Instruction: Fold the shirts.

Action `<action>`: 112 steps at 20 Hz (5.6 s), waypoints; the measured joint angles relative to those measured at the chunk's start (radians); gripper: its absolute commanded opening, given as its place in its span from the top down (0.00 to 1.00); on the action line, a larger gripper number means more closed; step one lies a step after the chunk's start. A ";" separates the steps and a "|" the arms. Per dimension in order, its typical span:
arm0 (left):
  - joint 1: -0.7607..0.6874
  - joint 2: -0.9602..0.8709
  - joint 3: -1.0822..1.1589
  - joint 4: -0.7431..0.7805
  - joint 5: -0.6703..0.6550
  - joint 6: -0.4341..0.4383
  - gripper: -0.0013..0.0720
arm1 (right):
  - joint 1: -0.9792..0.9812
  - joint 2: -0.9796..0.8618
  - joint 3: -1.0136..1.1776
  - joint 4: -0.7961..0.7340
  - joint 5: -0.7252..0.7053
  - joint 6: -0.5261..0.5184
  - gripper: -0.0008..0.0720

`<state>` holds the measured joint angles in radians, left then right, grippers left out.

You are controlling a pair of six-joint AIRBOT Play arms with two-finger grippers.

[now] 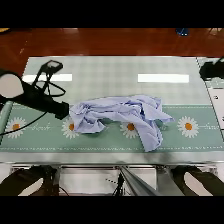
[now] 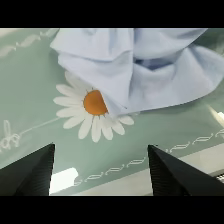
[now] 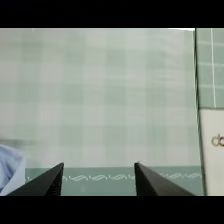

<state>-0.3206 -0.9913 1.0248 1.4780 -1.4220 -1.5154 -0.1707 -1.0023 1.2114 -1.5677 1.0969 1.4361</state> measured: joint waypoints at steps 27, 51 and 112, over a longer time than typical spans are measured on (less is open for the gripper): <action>0.146 -0.217 -0.385 -0.481 0.533 0.256 0.95 | -0.281 0.003 -0.380 0.454 0.062 -0.210 0.27; 0.166 -0.024 -0.325 -0.473 0.439 0.297 0.95 | 0.405 0.005 -0.714 0.550 -0.255 -0.113 0.95; 0.560 -0.231 -0.320 -0.549 0.192 0.364 0.25 | 0.430 -0.455 0.117 0.148 0.061 -0.010 0.95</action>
<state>0.2394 -1.2221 0.7052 0.9287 -1.2301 -1.1519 0.2592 -1.4578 1.3281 -1.4197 1.1584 1.4265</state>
